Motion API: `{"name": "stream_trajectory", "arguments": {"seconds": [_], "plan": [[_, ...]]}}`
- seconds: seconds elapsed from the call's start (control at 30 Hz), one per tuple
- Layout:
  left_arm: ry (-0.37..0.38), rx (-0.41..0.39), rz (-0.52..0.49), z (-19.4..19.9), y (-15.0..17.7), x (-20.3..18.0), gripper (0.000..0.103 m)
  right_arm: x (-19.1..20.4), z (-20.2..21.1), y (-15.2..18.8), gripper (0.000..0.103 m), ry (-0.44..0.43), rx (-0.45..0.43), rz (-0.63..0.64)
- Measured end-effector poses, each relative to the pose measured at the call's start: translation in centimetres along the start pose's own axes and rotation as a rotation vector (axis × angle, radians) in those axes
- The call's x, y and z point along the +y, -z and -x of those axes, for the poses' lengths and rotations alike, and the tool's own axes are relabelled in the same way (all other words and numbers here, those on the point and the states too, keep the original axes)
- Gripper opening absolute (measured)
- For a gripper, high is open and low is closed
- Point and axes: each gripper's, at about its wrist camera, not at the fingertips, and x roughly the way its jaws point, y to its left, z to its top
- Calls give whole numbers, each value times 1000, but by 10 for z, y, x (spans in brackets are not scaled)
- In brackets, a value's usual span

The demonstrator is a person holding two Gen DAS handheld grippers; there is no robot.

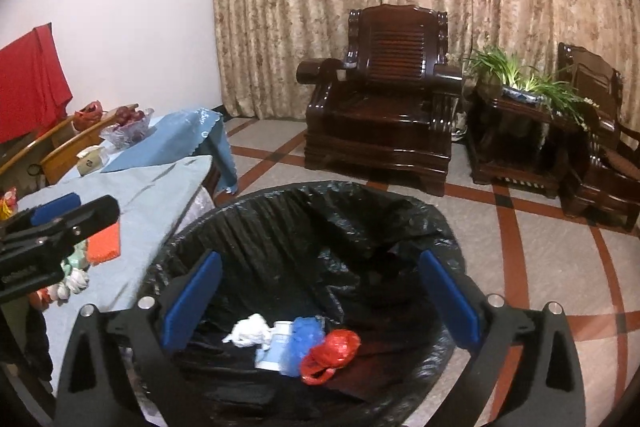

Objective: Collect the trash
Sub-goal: 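Drop the red bag and white tissue into the bin, opening both grippers, then move both grippers back over the table toward the pile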

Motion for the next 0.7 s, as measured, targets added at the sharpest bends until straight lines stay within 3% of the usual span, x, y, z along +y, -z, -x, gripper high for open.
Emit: {"name": "stream_trajectory", "arguments": {"seconds": [0.7], "plan": [[-367,-46,89,104,47,140,93,151,-10,0,97,-253,22,171]]}}
